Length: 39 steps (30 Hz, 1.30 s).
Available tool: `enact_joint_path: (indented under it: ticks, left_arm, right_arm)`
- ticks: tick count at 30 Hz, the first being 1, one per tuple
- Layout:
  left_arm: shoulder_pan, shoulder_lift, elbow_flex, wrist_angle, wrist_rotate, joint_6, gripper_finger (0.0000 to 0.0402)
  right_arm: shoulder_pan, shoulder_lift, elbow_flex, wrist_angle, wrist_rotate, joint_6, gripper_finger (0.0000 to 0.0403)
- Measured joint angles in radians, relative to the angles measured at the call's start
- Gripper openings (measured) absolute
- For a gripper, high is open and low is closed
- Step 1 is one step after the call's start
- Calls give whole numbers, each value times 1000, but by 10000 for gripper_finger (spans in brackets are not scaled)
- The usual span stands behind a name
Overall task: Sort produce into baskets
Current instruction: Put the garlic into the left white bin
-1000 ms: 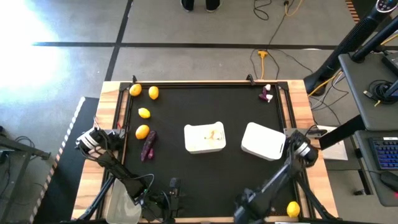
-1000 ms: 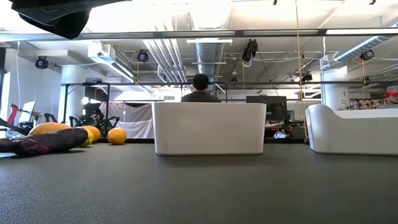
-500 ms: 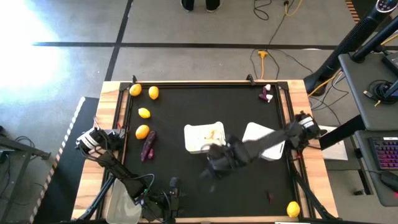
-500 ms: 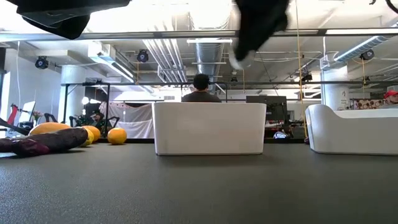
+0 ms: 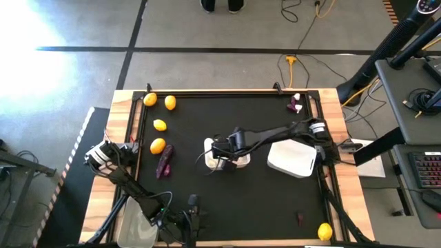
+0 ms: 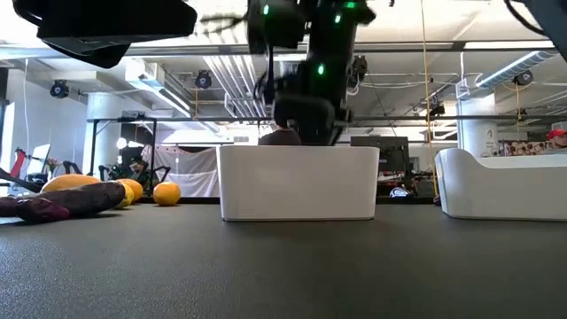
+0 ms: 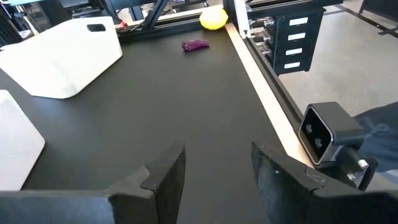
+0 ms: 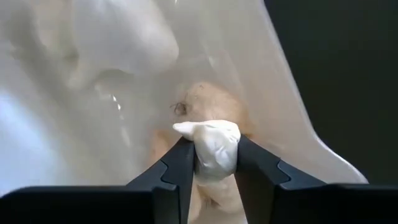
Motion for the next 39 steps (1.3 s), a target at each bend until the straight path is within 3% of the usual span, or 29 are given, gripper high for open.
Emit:
enact_joint_path:
  ticks: [12,22,31,39]
  left_arm:
    - [2,0,0,-17,0,-5,166]
    - [2,0,0,-47,1,-28,166]
    - [1,0,-5,-60,2,-43,166]
    - [2,0,-65,-66,2,-81,166]
  right_arm:
    - [-16,18,0,-4,-86,23,173]
    - [-16,-108,39,-117,-130,48,240]
    - [-23,-358,-3,-423,194,160,242]
    - [-171,-588,-201,-443,236,200,229]
